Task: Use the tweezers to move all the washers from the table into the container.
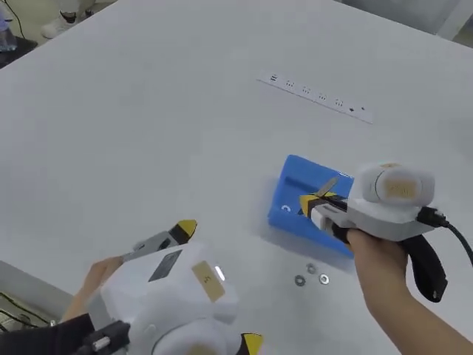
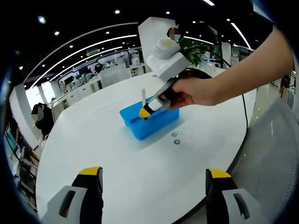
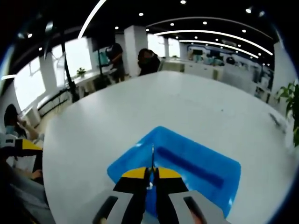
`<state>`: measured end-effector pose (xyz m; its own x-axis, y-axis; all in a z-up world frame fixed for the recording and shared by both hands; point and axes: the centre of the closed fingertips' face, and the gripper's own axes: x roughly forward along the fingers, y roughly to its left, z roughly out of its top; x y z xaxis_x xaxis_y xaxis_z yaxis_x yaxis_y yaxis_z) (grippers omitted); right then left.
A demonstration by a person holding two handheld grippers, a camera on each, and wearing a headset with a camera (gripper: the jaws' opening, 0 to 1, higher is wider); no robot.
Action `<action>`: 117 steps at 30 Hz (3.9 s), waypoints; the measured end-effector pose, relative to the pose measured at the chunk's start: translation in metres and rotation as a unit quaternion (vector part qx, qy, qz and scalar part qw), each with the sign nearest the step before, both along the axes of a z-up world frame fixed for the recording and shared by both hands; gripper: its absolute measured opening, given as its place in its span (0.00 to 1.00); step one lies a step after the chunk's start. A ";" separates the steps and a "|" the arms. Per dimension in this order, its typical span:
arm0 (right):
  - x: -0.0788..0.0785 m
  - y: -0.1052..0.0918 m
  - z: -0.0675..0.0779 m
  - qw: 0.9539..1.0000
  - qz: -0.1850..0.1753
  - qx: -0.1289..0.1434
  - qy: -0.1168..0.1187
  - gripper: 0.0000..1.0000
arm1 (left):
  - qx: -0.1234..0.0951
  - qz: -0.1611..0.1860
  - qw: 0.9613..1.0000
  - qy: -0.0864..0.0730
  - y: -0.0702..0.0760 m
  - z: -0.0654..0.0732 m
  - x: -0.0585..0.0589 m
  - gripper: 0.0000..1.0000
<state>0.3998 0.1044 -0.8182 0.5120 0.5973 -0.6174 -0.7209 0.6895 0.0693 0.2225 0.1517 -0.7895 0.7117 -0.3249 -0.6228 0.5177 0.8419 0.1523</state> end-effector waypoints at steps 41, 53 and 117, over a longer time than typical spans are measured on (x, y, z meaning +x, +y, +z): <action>-0.074 -0.034 0.057 0.998 -0.025 0.057 -0.023 0.04 | 0.007 -0.003 1.000 -0.010 0.001 0.003 0.000 0.93; -0.092 -0.041 0.010 0.999 -0.023 0.022 0.020 0.04 | 0.015 -0.002 1.000 -0.005 0.003 0.000 0.000 0.92; -0.092 -0.022 0.028 1.000 0.029 -0.002 0.002 0.03 | -0.021 -0.028 0.999 -0.025 -0.012 0.011 -0.003 0.98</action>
<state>0.3074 0.0828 -0.7900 0.4741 0.6231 -0.6221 -0.7589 0.6474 0.0701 0.2196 0.1398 -0.7782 0.7221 -0.3899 -0.5715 0.5567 0.8179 0.1453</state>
